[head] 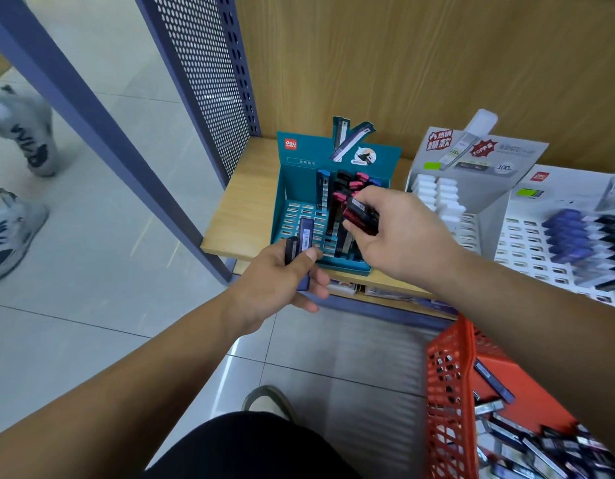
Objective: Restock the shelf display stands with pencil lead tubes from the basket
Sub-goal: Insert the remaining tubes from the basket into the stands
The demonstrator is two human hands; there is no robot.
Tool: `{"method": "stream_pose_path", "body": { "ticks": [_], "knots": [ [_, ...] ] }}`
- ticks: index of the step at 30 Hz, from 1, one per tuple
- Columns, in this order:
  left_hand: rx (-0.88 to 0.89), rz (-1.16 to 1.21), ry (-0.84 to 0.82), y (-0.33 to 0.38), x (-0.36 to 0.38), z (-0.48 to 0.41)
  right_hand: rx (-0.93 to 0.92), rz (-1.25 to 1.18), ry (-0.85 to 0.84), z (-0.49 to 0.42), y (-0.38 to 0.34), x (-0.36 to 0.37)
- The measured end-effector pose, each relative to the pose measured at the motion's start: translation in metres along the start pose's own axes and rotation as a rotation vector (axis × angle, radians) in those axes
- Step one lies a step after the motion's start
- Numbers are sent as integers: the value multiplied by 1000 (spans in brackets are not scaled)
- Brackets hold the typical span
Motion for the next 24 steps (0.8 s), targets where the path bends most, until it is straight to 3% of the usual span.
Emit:
{"method": "stream_pose_path", "body": {
  "ticks": [16, 21, 24],
  "knots": [
    [13, -36, 24, 8, 2, 5, -9, 328, -116, 8, -12, 4],
    [-18, -36, 42, 18, -1, 10, 110, -229, 31, 0, -5, -4],
    [-54, -54, 34, 35, 3, 17, 337, -877, 43, -2, -7, -13]
  ]
}}
Point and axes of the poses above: each hand's wrist, its own z-axis away from the middle knuckle, its own x-axis out of the palm, y = z × x, the point moved 4 cm from there along -z, towards the middle knuckle, and after that the axes turned 6 degrees about -x, right-handed, at the moved point
